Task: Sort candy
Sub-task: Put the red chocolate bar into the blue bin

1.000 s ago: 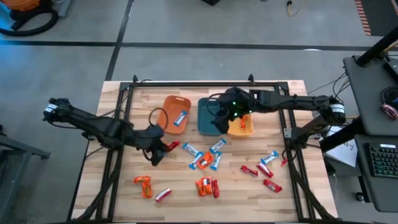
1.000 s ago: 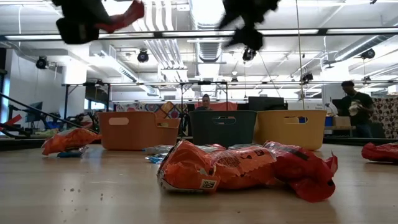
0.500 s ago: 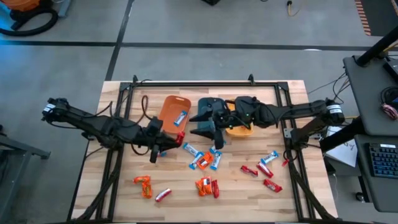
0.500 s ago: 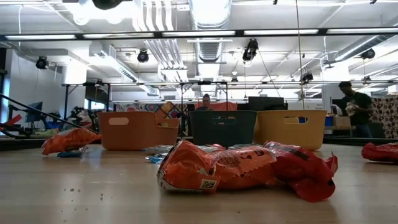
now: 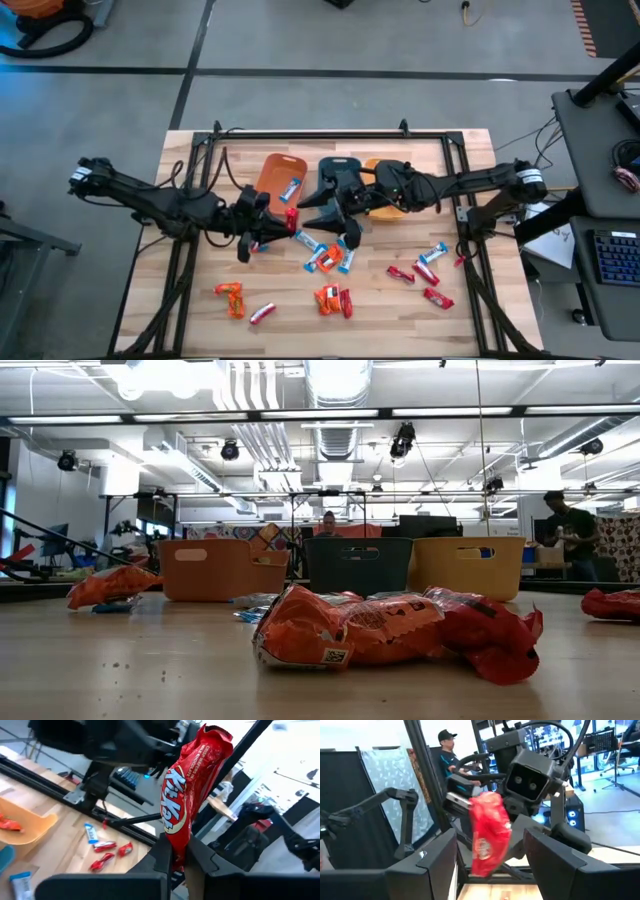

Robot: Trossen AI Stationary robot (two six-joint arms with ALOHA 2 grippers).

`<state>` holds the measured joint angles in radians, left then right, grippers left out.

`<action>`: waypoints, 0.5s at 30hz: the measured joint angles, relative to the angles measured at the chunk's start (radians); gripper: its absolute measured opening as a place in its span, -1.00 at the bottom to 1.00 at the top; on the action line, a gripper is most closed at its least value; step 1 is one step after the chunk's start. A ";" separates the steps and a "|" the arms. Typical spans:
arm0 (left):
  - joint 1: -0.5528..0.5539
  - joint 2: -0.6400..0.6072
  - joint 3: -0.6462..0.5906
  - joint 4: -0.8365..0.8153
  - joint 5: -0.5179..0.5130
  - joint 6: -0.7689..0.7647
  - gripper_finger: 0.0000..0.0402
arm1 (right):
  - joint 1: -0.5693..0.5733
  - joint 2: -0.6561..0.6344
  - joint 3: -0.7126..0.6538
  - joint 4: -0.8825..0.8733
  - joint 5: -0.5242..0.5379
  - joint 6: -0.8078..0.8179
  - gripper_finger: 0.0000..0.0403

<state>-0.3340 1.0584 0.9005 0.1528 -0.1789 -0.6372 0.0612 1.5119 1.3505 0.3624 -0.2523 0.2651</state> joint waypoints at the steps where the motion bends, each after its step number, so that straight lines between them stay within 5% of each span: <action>1: 0.000 0.008 0.000 0.023 0.010 -0.002 -0.96 | 0.000 0.012 0.003 0.024 -0.018 0.008 0.09; 10: -0.001 0.057 0.000 0.104 0.043 -0.037 -0.96 | 0.000 0.114 0.060 0.153 -0.169 0.080 0.06; 15: -0.003 0.074 0.000 0.152 0.077 -0.038 -0.96 | 0.000 0.146 0.094 0.147 -0.203 0.081 -0.15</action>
<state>-0.3374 1.1324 0.9007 0.3045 -0.1023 -0.6752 0.0608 1.6583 1.4441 0.5099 -0.4552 0.3458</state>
